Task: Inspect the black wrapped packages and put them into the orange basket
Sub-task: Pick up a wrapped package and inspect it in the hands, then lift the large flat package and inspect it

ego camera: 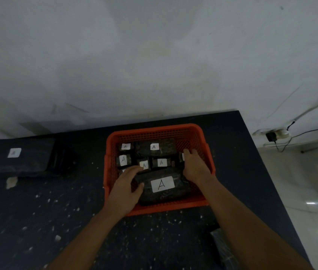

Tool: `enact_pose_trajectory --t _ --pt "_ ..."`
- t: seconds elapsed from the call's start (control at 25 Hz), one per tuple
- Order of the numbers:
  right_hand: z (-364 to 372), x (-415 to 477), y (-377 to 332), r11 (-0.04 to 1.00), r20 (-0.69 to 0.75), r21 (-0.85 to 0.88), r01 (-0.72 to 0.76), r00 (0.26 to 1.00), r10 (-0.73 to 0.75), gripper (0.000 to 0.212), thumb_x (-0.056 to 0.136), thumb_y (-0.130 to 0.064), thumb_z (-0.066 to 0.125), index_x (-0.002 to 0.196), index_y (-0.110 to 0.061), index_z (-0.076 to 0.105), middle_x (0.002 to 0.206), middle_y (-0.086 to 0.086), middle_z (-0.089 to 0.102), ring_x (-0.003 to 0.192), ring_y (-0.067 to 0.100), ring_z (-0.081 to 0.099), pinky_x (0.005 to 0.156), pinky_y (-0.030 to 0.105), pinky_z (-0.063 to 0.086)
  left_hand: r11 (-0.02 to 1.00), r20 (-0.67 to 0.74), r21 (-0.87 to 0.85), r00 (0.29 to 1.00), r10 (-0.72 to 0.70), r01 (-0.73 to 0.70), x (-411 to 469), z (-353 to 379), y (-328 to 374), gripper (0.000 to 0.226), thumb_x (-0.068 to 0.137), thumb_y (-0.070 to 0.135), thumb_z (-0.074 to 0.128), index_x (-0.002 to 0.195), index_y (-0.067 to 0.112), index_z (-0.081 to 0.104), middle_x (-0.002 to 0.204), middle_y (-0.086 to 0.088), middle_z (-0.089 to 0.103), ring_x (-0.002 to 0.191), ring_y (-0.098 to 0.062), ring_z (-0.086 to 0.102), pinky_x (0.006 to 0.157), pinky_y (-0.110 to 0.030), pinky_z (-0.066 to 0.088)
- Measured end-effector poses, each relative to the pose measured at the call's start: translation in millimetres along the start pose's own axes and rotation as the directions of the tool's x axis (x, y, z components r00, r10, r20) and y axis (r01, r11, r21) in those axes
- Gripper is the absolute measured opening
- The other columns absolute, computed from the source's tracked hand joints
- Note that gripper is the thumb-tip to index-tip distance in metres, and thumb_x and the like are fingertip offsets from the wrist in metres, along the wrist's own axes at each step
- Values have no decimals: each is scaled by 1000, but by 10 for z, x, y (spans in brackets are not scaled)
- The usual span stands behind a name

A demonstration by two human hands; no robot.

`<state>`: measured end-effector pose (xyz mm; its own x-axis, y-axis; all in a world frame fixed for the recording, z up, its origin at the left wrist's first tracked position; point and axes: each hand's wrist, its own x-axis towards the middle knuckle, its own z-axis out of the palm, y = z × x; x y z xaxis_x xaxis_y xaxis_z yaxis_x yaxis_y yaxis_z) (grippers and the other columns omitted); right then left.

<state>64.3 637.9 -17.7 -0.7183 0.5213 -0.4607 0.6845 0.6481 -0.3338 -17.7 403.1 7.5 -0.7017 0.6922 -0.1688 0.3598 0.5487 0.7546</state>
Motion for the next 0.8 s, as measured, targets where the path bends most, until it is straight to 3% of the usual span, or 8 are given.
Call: enact_pose_trajectory --t 0.08,0.2,0.32,0.44,0.6,0.8 --pt "28 -31 13 1000 30 24 10 1000 -11 68 82 1 63 144 -10 36 141 22 42 123 36 51 108 44 44 1000 -17 -7 1000 -16 16 -14 -24 -12 47 88 13 64 133 19 52 135 4 52 126 -8 47 110 -37 41" --pt "-7 -150 -38 999 -23 19 29 999 -28 81 83 -1 62 153 -11 21 156 24 25 141 42 33 118 48 32 1000 -50 -18 999 9 -9 -53 -74 0 45 88 13 64 131 20 53 133 5 53 124 -8 48 109 -36 42" --pt "-74 -351 -225 994 -158 -51 93 982 -100 67 94 -16 54 153 -11 24 163 19 18 151 39 15 121 52 22 999 -79 9 996 41 -41 -145 -174 12 45 88 15 64 132 21 53 135 9 50 126 -5 44 111 -32 37" --pt "-68 -529 -488 982 -183 -97 162 967 -177 55 101 -32 43 152 -16 29 166 14 14 154 35 4 121 53 16 997 -111 53 992 58 -52 -258 -340 -48 49 87 17 66 134 22 52 141 7 45 130 -7 42 111 -28 34" --pt "101 -691 -1003 961 -129 -155 228 960 -248 63 101 -52 34 154 -18 29 167 11 11 154 34 1 121 53 14 997 -192 64 981 -33 46 -504 -730 -335 49 86 22 68 133 20 54 144 -1 43 133 -16 42 113 -33 34" --pt "414 -777 -1921 938 -92 -102 331 936 -340 60 102 -51 35 153 -20 30 167 8 11 155 30 2 122 49 13 971 -247 61 946 -208 229 -790 -1415 -932 51 90 33 62 138 21 48 149 3 36 135 -16 39 110 -28 36"
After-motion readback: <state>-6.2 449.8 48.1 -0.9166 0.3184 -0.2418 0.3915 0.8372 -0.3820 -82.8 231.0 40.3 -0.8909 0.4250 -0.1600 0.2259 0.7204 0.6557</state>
